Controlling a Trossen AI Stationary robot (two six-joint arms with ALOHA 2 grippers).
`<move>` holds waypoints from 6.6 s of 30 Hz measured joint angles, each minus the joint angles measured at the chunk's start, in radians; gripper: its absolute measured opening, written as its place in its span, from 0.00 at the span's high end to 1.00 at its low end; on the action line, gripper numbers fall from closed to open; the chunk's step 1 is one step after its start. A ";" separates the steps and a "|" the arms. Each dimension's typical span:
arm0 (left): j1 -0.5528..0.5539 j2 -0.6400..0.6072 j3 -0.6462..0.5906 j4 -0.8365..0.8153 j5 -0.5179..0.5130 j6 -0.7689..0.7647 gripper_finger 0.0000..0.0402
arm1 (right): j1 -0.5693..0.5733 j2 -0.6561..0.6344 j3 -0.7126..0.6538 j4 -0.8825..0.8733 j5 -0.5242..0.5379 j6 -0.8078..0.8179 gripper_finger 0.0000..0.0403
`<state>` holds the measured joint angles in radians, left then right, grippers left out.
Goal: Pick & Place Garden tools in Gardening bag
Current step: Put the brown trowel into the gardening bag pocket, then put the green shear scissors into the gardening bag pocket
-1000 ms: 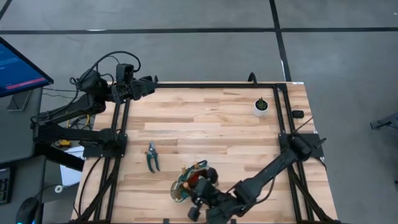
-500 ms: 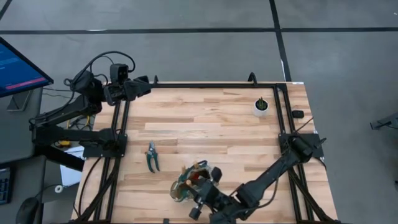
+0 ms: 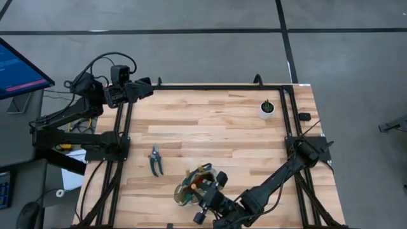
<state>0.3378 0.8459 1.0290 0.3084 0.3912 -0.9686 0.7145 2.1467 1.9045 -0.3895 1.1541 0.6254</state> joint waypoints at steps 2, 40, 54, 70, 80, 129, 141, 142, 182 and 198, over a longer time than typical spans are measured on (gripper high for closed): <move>0.000 0.000 0.000 0.000 0.000 0.000 0.99 | 0.004 -0.001 0.000 0.033 0.014 -0.009 0.85; 0.000 0.000 0.000 0.003 0.000 0.000 0.99 | -0.009 0.055 -0.011 -0.067 -0.038 0.132 0.85; 0.000 0.000 0.000 0.004 0.002 0.000 0.99 | -0.009 0.120 -0.012 -0.072 -0.041 0.188 0.85; 0.000 0.000 0.000 0.003 0.002 0.000 0.99 | -0.014 0.142 -0.011 -0.047 -0.173 0.115 0.78; 0.000 0.000 0.000 -0.008 0.122 0.047 0.99 | -0.012 0.142 0.025 -0.034 -0.273 0.068 0.47; -0.930 0.390 -0.111 -1.317 -0.461 -0.016 0.99 | 0.134 -0.145 0.425 -1.185 -0.371 0.228 0.49; -0.971 0.416 -0.111 -1.312 -0.392 0.259 0.78 | 0.184 -0.146 0.424 -1.182 -0.371 0.205 0.52; -0.970 0.420 -0.111 -1.308 -0.391 0.282 0.75 | 0.186 -0.146 0.424 -1.182 -0.372 0.208 0.52; -0.836 0.675 -0.240 -1.109 -0.419 0.842 0.50 | 0.184 -0.147 0.424 -1.177 -0.368 0.319 0.55; -0.836 0.619 -0.198 -0.983 -0.448 0.780 0.57 | 0.179 -0.146 0.425 -1.181 -0.368 0.318 0.55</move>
<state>-0.4980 1.4647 0.8314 -0.6746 -0.0566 -0.1883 0.8936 2.0003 2.3291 -1.5707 0.7856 0.9436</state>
